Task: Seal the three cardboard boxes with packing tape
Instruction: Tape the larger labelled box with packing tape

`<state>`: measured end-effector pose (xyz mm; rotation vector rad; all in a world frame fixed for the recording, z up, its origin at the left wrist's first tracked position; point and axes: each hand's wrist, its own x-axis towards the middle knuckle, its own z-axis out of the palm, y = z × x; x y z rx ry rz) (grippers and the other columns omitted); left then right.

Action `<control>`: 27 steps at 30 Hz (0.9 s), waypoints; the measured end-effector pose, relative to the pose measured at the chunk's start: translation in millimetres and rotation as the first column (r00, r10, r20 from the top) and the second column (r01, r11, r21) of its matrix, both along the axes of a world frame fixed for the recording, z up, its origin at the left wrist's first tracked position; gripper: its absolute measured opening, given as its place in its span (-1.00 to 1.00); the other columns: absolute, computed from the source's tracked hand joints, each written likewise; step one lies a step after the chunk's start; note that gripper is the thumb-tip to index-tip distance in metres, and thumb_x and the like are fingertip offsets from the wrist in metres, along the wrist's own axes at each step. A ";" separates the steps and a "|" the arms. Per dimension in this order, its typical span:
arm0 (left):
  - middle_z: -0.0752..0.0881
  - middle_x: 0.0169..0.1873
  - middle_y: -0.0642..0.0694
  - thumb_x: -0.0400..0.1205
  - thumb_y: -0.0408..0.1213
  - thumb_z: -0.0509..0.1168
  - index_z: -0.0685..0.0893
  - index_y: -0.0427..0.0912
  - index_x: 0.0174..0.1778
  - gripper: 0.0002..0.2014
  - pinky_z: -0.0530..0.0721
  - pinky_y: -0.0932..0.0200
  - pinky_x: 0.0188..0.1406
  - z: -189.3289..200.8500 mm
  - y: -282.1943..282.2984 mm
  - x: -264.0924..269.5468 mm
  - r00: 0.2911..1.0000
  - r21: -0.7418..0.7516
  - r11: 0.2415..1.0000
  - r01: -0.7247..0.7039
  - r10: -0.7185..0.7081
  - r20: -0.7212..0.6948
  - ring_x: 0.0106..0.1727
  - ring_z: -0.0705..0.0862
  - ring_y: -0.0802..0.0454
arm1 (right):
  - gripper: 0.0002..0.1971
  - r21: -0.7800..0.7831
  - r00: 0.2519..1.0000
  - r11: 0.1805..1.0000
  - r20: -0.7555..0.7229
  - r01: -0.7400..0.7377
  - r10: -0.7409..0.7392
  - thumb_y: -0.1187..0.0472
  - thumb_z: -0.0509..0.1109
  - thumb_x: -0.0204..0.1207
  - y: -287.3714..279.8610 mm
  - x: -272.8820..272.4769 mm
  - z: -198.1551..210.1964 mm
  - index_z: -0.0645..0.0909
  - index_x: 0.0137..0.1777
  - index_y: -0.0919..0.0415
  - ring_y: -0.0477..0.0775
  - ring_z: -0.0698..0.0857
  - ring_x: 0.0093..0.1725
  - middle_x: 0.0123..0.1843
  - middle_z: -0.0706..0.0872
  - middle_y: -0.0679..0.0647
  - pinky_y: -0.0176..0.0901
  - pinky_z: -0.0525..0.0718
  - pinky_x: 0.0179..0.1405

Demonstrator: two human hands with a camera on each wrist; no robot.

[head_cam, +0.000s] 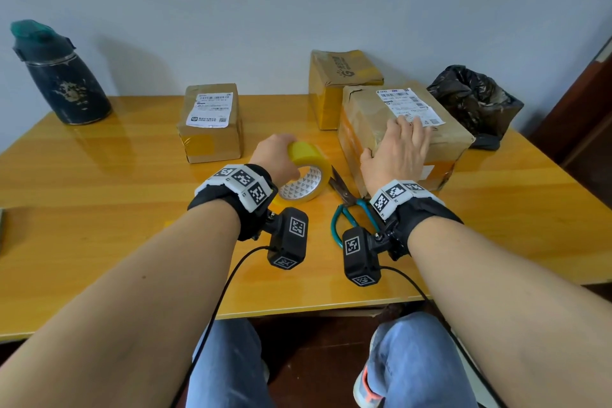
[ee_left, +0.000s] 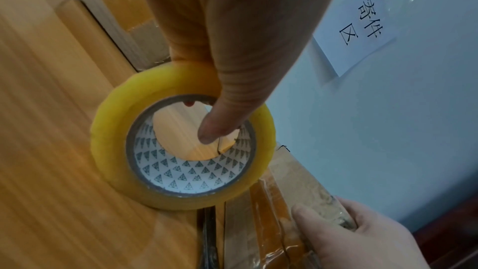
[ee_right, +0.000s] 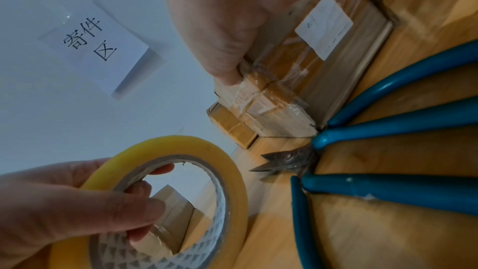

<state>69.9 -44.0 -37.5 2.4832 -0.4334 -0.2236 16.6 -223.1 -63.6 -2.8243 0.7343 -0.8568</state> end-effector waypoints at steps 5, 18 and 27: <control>0.63 0.24 -0.20 0.49 -0.47 0.46 0.48 -0.18 0.47 -0.39 0.55 0.20 -0.10 -0.6 2.2 -0.3 1.000 0.007 1.000 0.001 -0.001 0.004 0.17 0.63 -0.12 | -0.24 -0.005 0.997 1.000 -0.069 -0.026 0.025 0.01 0.47 0.49 -3.2 -2.6 2.1 0.25 0.60 0.24 0.21 -0.07 0.70 0.69 0.20 0.16 0.10 -0.20 0.66; 0.62 0.23 -0.18 0.48 -0.37 0.51 0.42 -0.13 0.46 -0.36 0.57 0.12 -0.10 -15.4 14.1 -7.0 0.995 -0.169 0.981 -0.096 0.101 0.022 0.09 0.61 -0.10 | -0.24 -0.017 0.993 0.999 -0.116 -0.030 0.028 -0.07 0.38 0.51 -9.7 -12.0 3.8 0.19 0.62 0.18 0.31 -0.14 0.69 0.72 -0.01 0.26 0.23 -0.17 0.65; 0.47 0.34 -0.21 0.71 -0.04 0.13 0.37 -0.14 0.49 -0.55 0.33 -0.13 0.40 -28.9 16.8 -17.3 0.943 0.150 0.977 -0.154 0.100 0.316 0.39 0.38 -0.20 | -0.08 0.003 0.992 1.000 -0.125 -0.031 0.031 -0.14 0.37 0.52 -11.1 -16.1 10.7 0.00 0.66 0.34 0.24 -0.06 0.70 0.69 0.11 0.29 0.17 -0.16 0.67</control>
